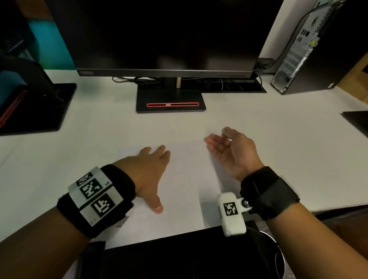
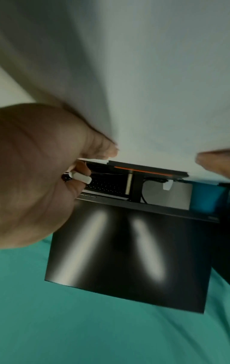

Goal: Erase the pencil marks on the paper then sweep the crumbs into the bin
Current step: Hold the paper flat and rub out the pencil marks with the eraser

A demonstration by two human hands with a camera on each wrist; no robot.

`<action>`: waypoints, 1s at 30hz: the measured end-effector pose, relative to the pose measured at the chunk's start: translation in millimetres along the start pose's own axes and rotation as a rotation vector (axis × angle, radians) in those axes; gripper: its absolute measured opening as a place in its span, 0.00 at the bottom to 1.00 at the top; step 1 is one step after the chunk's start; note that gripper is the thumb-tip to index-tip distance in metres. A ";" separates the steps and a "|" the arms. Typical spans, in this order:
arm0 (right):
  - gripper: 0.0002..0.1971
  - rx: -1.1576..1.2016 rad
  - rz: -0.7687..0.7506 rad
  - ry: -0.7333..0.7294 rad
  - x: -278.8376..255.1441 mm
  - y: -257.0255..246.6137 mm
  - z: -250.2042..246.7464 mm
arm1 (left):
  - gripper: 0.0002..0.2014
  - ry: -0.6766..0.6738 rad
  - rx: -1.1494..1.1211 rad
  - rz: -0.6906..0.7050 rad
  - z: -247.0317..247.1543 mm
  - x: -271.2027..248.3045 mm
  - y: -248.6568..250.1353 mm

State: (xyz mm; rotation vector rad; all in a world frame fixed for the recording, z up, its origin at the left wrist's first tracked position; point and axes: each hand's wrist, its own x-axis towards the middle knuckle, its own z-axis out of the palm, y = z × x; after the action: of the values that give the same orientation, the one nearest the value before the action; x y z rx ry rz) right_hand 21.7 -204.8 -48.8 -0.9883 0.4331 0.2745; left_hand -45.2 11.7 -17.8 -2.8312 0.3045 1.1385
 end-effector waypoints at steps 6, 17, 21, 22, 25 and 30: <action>0.21 -0.355 0.486 -0.459 -37.2 35.9 24.9 | 0.73 0.032 -0.054 0.006 2.3 -0.9 -0.2; 0.10 0.074 0.114 -0.134 0.1 13.3 33.9 | 0.74 0.052 -0.107 0.012 3.8 -3.7 -4.2; 0.23 -0.214 0.438 -0.344 -9.7 33.5 29.2 | 0.74 0.044 -0.099 0.011 4.7 -2.9 -4.5; 0.22 -0.189 0.412 -0.312 -3.1 28.0 22.5 | 0.74 0.038 -0.097 0.010 4.2 -3.6 -3.8; 0.10 0.033 0.138 -0.092 23.3 -7.5 -0.1 | 0.72 0.034 -0.077 0.010 2.6 -5.6 -2.4; 0.13 0.124 0.013 -0.106 16.4 -25.6 -13.3 | 0.73 0.029 -0.059 0.005 1.9 -4.7 -1.9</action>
State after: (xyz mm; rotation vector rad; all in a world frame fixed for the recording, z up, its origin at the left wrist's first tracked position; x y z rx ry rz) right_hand 43.8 -229.1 -43.8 -0.8457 0.3556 0.3073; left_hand -49.4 14.5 -15.9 -2.9015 0.2847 1.1269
